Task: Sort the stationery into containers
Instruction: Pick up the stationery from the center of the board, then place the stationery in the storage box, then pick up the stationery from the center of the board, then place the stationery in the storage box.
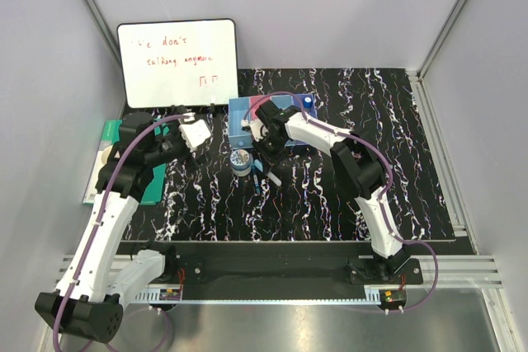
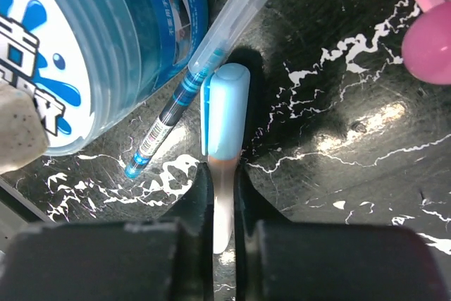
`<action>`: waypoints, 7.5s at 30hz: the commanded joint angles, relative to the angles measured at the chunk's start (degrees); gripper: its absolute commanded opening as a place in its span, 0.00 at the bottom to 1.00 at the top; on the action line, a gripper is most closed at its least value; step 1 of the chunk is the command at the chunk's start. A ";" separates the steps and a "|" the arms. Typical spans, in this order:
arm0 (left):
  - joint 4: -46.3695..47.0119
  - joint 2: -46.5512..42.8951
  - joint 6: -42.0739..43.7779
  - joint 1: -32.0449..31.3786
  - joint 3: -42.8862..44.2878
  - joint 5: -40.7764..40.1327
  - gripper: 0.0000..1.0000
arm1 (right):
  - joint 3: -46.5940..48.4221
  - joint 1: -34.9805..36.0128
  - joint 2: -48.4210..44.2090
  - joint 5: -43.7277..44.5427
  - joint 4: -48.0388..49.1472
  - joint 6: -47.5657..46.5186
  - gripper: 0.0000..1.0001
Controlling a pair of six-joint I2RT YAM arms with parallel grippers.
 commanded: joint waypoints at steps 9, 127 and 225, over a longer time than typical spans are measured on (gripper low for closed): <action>3.38 -0.53 0.11 0.55 2.36 1.02 0.97 | -0.81 0.46 -2.24 4.13 1.67 -0.03 0.00; 8.02 17.66 -11.13 -13.16 -1.85 -9.52 0.85 | 16.51 -10.70 -28.26 34.63 2.64 -22.44 0.59; 27.55 57.91 -10.44 -13.51 29.87 -10.05 0.00 | 12.21 -10.79 -29.67 38.67 5.27 -19.63 0.57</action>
